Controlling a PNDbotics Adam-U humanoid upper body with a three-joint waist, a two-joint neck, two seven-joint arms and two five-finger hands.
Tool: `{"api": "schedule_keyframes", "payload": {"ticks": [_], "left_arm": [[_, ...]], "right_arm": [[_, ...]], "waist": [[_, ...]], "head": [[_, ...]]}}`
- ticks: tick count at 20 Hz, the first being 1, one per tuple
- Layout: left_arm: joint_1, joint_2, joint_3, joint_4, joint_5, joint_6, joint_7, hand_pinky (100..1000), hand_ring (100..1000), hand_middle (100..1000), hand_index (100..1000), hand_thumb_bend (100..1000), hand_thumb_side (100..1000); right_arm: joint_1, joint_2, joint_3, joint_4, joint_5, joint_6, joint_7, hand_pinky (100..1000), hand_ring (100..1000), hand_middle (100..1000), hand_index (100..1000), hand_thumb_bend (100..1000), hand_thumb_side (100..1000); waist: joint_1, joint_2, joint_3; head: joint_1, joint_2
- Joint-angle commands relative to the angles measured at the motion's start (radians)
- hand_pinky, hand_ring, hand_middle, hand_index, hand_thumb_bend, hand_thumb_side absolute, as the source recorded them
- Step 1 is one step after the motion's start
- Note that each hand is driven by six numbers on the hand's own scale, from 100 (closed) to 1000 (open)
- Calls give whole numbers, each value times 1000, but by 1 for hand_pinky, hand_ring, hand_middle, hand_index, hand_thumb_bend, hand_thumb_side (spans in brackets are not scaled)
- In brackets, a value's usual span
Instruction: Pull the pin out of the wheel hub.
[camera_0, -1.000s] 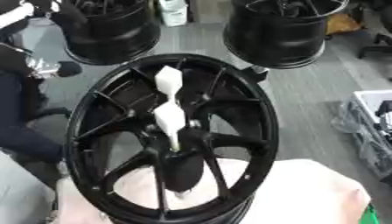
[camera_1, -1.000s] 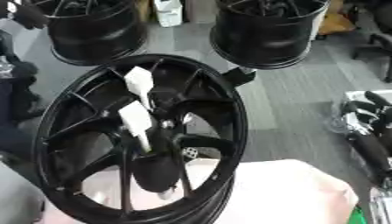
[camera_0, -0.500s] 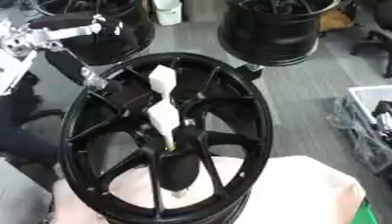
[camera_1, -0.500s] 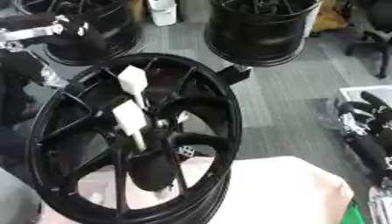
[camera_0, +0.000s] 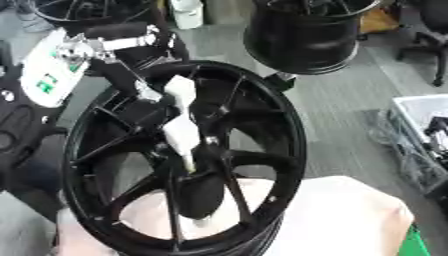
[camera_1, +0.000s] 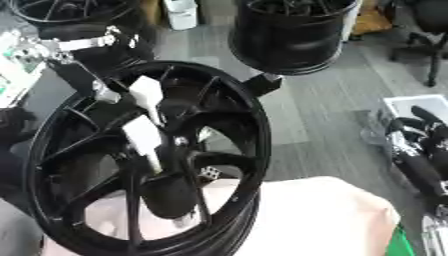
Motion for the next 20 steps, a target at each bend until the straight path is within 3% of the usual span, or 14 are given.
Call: {"api": "schedule_keyframes", "payload": {"ticks": [1,5,9,20], "left_arm": [[-29,8,16,4,-25,-170,-171,788,774,762,795,458,256],[-28,1,17,15,-29,-180,-178,775,731,710,764,422,223],[-27,1,19,18,-17,-175,-186,759,694,619,698,409,266],[-29,17,24,-5,46,-161,-218,737,610,404,511,310,118]], "right_arm": [[-9,-22,-1,-11,-4,-1,0,651,726,731,892,168,371],[-12,-20,1,-12,-4,-1,2,652,726,731,892,167,371],[-11,-21,0,-11,-4,-1,1,652,726,731,892,167,370],[-14,-21,-1,-10,-2,-1,2,652,726,731,892,166,372]], "waist": [[-1,-11,-2],[-1,-10,-6],[-3,-10,-7],[-2,-10,-5]], "head": [[2,-8],[2,-13],[3,-14],[2,-17]]}}
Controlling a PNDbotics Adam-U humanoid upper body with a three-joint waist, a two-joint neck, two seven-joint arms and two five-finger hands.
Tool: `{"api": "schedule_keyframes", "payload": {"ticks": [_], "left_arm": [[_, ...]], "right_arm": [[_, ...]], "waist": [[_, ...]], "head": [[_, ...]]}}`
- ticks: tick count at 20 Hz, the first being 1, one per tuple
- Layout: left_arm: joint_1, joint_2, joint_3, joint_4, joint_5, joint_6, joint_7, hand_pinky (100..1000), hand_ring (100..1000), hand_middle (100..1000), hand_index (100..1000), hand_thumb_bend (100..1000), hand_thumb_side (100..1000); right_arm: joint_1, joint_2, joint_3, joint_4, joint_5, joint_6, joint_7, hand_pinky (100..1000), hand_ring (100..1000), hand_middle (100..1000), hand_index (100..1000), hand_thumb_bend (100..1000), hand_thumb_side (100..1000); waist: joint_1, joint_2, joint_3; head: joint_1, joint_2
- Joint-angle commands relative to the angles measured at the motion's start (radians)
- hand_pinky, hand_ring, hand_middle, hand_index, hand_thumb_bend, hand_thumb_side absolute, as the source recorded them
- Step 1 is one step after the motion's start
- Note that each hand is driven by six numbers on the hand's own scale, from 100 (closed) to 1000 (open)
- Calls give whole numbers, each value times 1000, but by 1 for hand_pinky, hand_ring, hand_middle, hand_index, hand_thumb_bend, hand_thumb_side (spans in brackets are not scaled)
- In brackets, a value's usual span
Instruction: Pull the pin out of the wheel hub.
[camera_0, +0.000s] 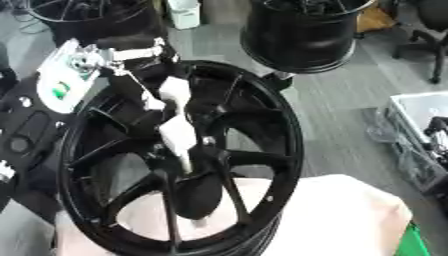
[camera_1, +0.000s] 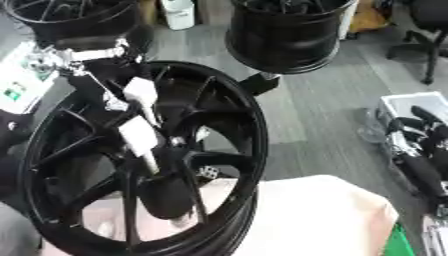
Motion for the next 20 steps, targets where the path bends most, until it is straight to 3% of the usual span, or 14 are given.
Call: {"api": "schedule_keyframes", "payload": {"ticks": [1,10,17,20], "left_arm": [[-29,34,20,-27,20,-182,-198,735,601,383,499,304,114],[-48,83,63,-93,72,-151,-208,740,586,338,477,318,100],[-29,228,159,-220,101,-81,-133,753,594,353,490,343,100],[55,337,241,-246,99,-35,-63,745,595,363,499,340,100]], "right_arm": [[-9,-21,-1,-10,-1,-1,1,652,726,731,892,166,372],[-7,-21,-5,-8,2,-1,-2,652,726,731,892,166,371],[0,-24,-16,-7,7,0,-12,651,726,731,892,166,371],[2,-23,-24,-8,10,1,-21,651,726,731,892,165,371]], "waist": [[-4,-13,0],[-2,-19,7],[4,-24,33],[3,-25,55]], "head": [[2,-16],[0,-14],[-8,-12],[-16,-12]]}}
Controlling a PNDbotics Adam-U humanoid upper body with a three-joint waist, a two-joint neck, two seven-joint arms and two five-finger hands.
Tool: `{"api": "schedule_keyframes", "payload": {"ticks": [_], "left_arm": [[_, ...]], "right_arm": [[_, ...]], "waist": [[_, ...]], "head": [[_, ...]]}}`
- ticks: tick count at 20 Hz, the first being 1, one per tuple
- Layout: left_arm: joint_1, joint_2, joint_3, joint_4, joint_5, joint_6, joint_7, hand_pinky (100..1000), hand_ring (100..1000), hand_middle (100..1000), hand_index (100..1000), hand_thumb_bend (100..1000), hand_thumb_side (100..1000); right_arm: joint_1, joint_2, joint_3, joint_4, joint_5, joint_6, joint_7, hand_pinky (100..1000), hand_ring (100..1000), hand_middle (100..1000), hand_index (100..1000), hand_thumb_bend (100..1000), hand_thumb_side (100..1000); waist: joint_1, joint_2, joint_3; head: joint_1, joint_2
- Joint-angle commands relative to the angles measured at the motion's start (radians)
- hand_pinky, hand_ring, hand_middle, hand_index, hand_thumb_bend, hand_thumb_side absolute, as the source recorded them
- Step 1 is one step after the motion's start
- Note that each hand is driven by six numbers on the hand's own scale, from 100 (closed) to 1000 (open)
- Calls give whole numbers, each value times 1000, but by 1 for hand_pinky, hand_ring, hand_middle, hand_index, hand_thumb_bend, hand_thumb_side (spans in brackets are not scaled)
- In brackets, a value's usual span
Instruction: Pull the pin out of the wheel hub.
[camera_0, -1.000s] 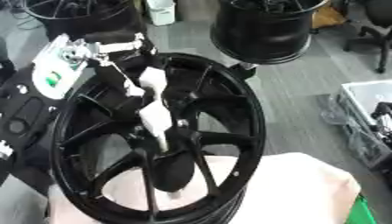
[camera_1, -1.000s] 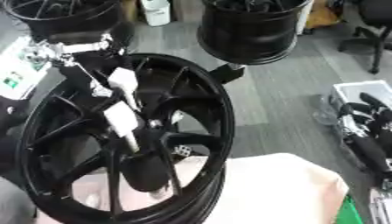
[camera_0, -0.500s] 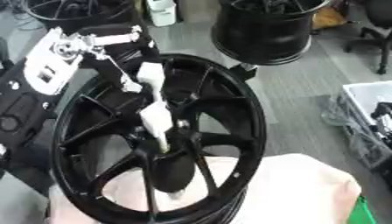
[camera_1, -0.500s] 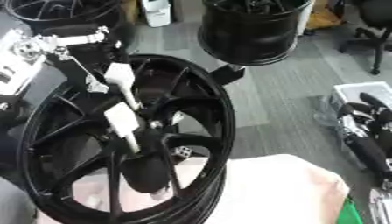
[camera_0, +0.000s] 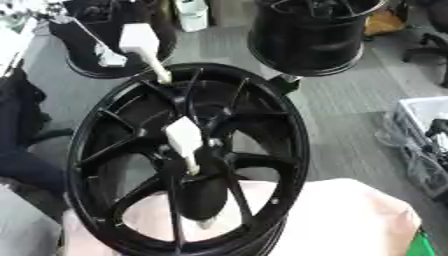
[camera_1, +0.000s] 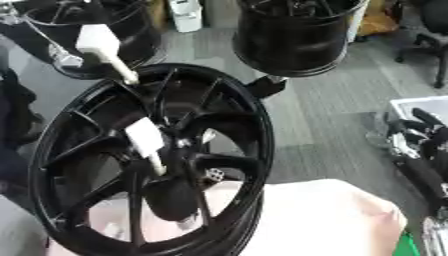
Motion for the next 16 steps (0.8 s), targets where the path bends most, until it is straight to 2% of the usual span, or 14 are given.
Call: {"api": "schedule_keyframes", "payload": {"ticks": [1,4,7,8,10,11,12,13,16], "left_arm": [[49,127,84,-27,0,-40,-24,741,601,378,514,339,110],[140,160,130,42,-58,9,11,737,627,445,576,348,149],[203,146,157,167,-149,41,42,733,659,503,633,374,190],[215,135,164,211,-176,48,60,731,667,524,651,398,236],[232,103,179,291,-219,66,110,741,734,672,767,531,409],[236,86,183,324,-238,74,140,743,741,695,784,565,445],[238,69,188,353,-254,83,170,745,753,727,809,655,570],[239,52,192,379,-263,91,202,745,772,761,843,719,640],[250,10,203,412,-244,107,322,745,796,809,879,736,696]], "right_arm": [[-5,-23,-12,-9,6,0,-11,652,726,731,892,165,371],[-7,-18,-15,-11,6,-1,-14,652,726,731,892,165,371],[-8,-15,-15,-11,6,0,-14,652,726,730,892,164,373],[-9,-14,-14,-10,6,0,-14,652,726,730,892,164,374],[-10,-12,-14,-10,4,0,-15,652,726,730,892,164,373],[-12,-12,-13,-10,3,0,-14,652,726,730,892,164,373],[-13,-11,-12,-10,3,0,-12,652,726,730,892,164,372],[-14,-10,-11,-10,2,-1,-11,652,726,730,892,163,373],[-15,-7,-11,-9,1,-1,-11,652,726,730,892,163,373]], "waist": [[-5,-19,9],[-8,-18,21],[-12,-15,21],[-13,-14,21],[-18,-12,19],[-20,-11,18],[-23,-10,18],[-26,-10,17],[-32,-8,16]], "head": [[-7,-6],[-2,-7],[6,-11],[10,-13],[15,-13],[16,-14],[17,-13],[18,-13],[17,-14]]}}
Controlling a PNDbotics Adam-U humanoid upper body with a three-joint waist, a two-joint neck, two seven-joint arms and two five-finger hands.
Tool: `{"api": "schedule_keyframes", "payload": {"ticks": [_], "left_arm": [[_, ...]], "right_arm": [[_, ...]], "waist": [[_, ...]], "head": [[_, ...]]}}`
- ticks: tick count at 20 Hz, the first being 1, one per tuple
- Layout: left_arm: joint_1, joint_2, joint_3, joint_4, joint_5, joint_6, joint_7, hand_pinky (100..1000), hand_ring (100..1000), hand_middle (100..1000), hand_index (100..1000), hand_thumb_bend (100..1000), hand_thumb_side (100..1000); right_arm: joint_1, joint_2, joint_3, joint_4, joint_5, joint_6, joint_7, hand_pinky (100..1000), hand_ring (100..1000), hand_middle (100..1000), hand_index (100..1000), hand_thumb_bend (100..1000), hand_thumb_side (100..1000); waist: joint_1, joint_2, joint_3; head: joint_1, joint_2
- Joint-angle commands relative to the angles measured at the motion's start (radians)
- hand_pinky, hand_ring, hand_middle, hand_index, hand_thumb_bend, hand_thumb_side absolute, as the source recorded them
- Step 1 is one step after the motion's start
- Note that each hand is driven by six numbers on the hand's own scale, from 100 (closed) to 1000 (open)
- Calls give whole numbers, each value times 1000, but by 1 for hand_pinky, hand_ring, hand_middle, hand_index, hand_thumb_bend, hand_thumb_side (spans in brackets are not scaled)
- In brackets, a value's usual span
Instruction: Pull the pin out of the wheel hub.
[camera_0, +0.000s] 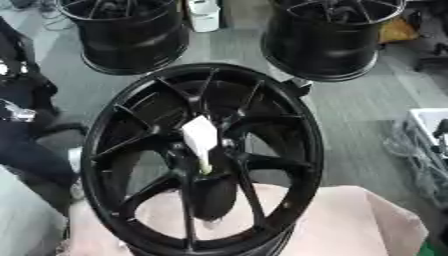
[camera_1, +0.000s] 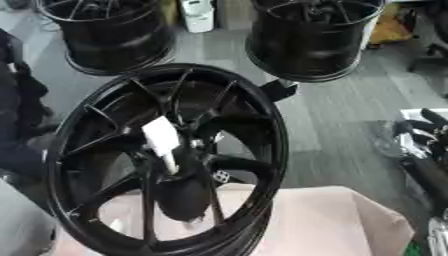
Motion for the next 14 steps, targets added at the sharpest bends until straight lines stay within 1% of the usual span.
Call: {"api": "schedule_keyframes", "payload": {"ticks": [1,3,4,5,8,9,11,14], "left_arm": [[-1,-10,20,14,21,10,117,741,801,824,888,726,723],[20,-24,22,-19,68,8,177,730,796,822,885,692,732],[34,-27,23,-45,95,9,198,722,790,811,878,661,725],[53,-32,26,-85,129,9,214,710,776,790,866,623,723],[137,-51,52,-264,259,28,235,683,743,751,839,563,743],[177,-68,68,-339,318,42,240,679,740,747,837,554,744],[263,-116,110,-493,430,86,259,664,726,730,825,540,729],[387,-223,168,-683,552,172,319,658,728,729,820,527,725]], "right_arm": [[-13,-8,-5,-9,0,-3,1,652,726,730,892,163,373],[-14,-6,-5,-9,-1,-3,1,652,726,730,892,163,373],[-14,-6,-5,-9,-1,-3,1,652,726,730,891,163,372],[-14,-6,-6,-9,-1,-3,0,653,726,730,892,163,373],[-15,-2,-8,-10,-2,-4,-2,653,726,730,892,161,374],[-16,0,-9,-10,-2,-3,-3,653,726,730,891,162,374],[-18,2,-10,-10,-3,-3,-3,653,726,730,891,161,375],[-20,5,-12,-11,-4,-3,-7,653,726,730,891,162,374]], "waist": [[-2,-9,0],[-5,-9,1],[-6,-9,1],[-7,-9,2],[-8,-6,5],[-10,-4,6],[-13,-1,10],[-19,5,15]], "head": [[2,-12],[3,-12],[2,-13],[2,-14],[1,-15],[0,-16],[-3,-17],[-4,-20]]}}
